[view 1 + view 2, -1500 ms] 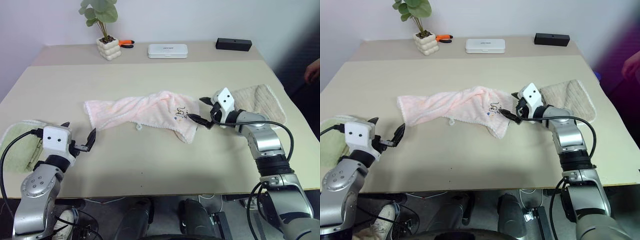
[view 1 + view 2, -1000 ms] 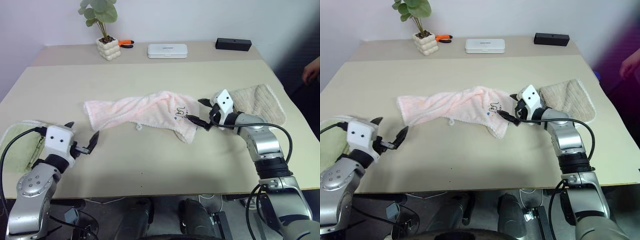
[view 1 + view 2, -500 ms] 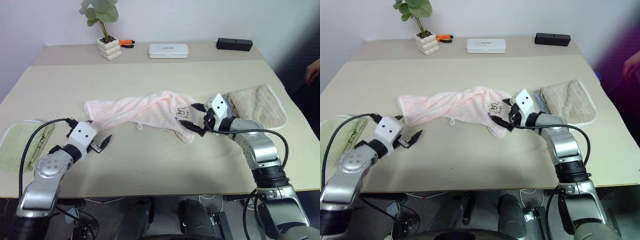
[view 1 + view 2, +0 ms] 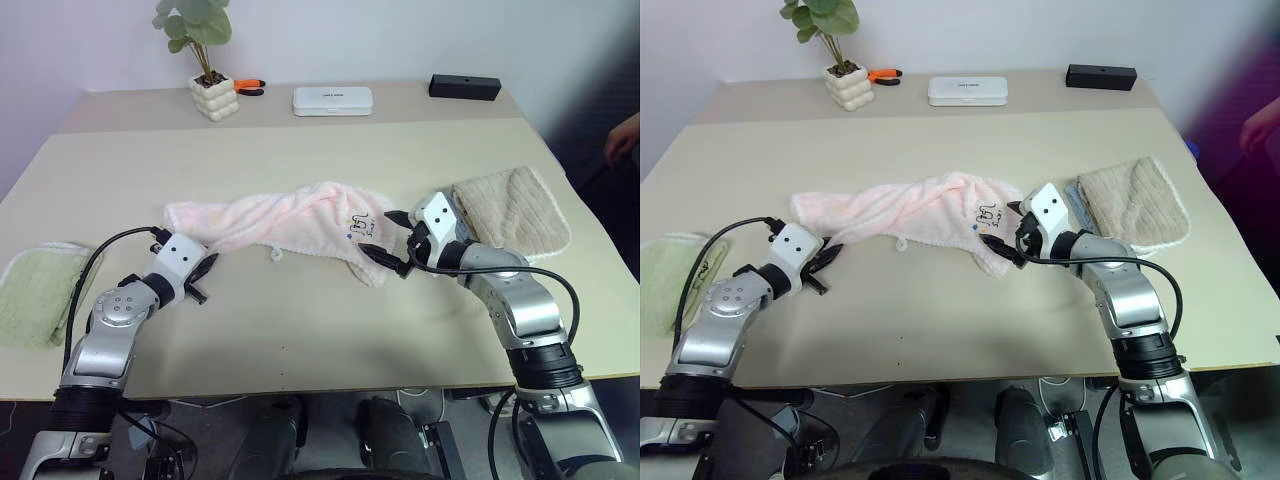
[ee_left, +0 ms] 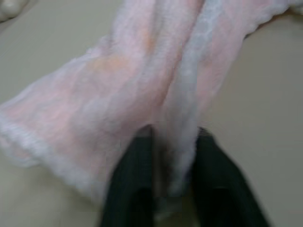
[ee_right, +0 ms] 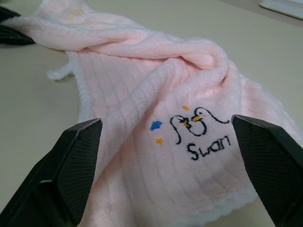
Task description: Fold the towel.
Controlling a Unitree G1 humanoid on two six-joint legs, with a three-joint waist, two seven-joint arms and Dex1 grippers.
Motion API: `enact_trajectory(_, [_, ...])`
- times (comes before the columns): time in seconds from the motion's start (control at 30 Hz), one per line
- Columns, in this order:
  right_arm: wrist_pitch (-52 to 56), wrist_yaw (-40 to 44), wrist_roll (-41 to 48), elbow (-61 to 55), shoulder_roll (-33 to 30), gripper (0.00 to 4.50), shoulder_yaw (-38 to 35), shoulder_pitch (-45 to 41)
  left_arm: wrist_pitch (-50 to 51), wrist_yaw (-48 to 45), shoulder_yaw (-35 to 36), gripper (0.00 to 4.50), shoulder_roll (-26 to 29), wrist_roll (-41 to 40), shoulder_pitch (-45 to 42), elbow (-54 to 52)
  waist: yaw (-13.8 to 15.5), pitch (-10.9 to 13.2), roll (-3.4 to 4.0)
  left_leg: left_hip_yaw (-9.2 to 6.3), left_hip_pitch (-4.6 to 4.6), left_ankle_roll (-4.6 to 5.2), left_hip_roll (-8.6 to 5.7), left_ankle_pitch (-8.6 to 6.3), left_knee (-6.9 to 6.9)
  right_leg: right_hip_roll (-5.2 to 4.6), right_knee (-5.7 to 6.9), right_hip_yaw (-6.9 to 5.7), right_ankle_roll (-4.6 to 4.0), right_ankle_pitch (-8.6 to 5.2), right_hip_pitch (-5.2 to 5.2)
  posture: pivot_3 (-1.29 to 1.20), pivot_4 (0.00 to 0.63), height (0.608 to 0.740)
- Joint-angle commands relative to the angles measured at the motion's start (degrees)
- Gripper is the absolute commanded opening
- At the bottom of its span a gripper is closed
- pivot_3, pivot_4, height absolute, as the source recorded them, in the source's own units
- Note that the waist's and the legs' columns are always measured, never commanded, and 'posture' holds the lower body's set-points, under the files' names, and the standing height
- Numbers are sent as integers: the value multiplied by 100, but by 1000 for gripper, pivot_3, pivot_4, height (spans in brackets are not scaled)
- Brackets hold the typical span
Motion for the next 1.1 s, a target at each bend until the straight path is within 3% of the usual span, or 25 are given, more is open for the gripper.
enact_trajectory(0.03, [-135, 16, -13, -45, -55, 4500, -50, -372, -226, -80, 281, 13, 16, -245, 82, -244, -7, 0, 0, 0, 0, 0, 1, 0, 0, 0, 0, 0, 0, 0, 0, 0, 150, 740])
enact_trajectory(0.13, [-399, -83, -439, 724, -45, 4500, 208, -961, -136, -289, 623, 13, 68, -688, 478, -776, -38, 0, 0, 4, 0, 0, 4, 0, 1, 0, 0, 2, -4, 3, -2, 0, 150, 740])
enact_trajectory(0.4, [-586, -470, -742, 5039, 698, 4500, 67, -3392, 302, -553, 1023, 13, 330, -1117, 1233, -1710, -11, 4, 3, 12, 1, -4, 15, 3, -1, 20, 0, 7, -19, 12, -5, 0, 150, 740])
enact_trajectory(0.5, [-831, -571, -824, 6298, 813, 4500, 9, -3942, 447, -547, 1027, 13, 328, -1134, 1307, -1912, 4, 6, 5, 11, 0, -4, 14, 3, -4, 22, -6, 8, -25, 16, -4, 0, 150, 740])
enact_trajectory(0.73, [-1276, -685, -1176, 7438, 875, 4500, 24, -4399, 690, -444, 1035, 13, 252, -1203, 1434, -2266, -51, 10, 13, 11, 0, -7, 15, 4, -9, 26, -2, 16, -27, 19, -10, 0, 150, 740])
enact_trajectory(0.83, [-1356, -627, -1326, 7548, 896, 3651, 59, -4403, 711, -449, 1009, 0, 260, -1197, 1435, -2268, -69, 10, 14, 13, 1, -10, 23, 6, -9, 37, 0, 23, -33, 22, -13, 0, 150, 740])
enact_trajectory(0.9, [-1416, -554, -1388, 7552, 901, 2682, 52, -4377, 717, -449, 1003, 0, 269, -1189, 1415, -2254, -70, 10, 14, 13, 1, -11, 26, 6, -9, 40, 1, 24, -34, 23, -14, 0, 150, 740])
enact_trajectory(0.93, [-1433, -529, -1404, 7554, 907, 1983, 37, -4374, 718, -453, 1005, 0, 274, -1187, 1403, -2239, -69, 10, 15, 13, 1, -11, 26, 6, -9, 41, 1, 24, -34, 23, -15, 0, 150, 740])
enact_trajectory(0.97, [-1478, -436, -1419, 7495, 885, 1670, 38, -4357, 720, -457, 1014, 0, 283, -1185, 1396, -2232, -65, 10, 15, 14, 1, -11, 26, 6, -9, 41, 1, 25, -34, 23, -15, 0, 150, 740])
enact_trajectory(1.07, [-1715, -117, -1590, 7202, 722, 120, 198, -4220, 729, -460, 1078, 0, 318, -1178, 1412, -2226, -57, 10, 15, 16, 1, -11, 26, 6, -8, 41, 1, 27, -34, 24, -15, 0, 150, 740])
enact_trajectory(1.1, [-1931, 50, -1774, 6947, 577, 26, 388, -4056, 732, -464, 1127, 0, 337, -1184, 1448, -2236, -54, 10, 15, 16, 1, -11, 26, 6, -8, 41, 1, 27, -35, 24, -15, 0, 150, 740])
